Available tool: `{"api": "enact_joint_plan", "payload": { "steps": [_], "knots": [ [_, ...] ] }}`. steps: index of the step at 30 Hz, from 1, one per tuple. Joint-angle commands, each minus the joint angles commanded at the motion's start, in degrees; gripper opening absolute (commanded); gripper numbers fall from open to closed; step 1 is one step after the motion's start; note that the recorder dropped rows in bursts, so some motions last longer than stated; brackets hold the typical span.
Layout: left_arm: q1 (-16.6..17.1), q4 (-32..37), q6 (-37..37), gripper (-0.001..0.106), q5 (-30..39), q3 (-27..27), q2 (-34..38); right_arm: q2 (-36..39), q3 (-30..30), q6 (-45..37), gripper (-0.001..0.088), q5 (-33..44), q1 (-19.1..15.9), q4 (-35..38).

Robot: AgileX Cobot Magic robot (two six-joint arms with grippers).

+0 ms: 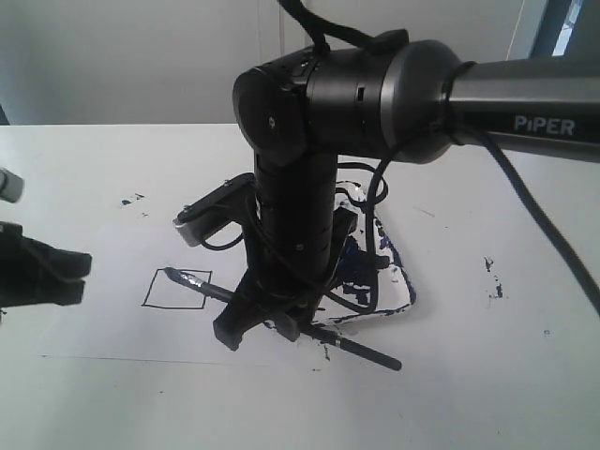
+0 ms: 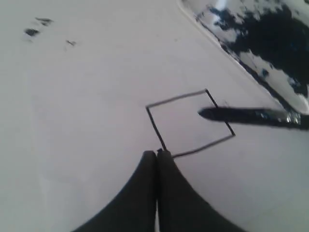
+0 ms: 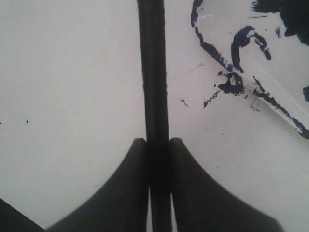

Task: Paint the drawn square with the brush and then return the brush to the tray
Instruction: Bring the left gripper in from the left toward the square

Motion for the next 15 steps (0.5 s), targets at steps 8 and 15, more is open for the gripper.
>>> {"api": "enact_joint_plan", "payload": {
  "steps": [8, 15],
  "knots": [
    [-0.1, -0.2, 0.0, 0.000, -3.6, -0.1, 2.0, 0.0, 0.0, 0.4, 0.0000, 0.0, 0.0, -1.7],
    [-0.1, -1.1, -1.2, 0.000, -2.8, -0.1, 2.0, 0.0, 0.0, 1.1, 0.0000, 0.0, 0.0, -3.2]
  ]
}}
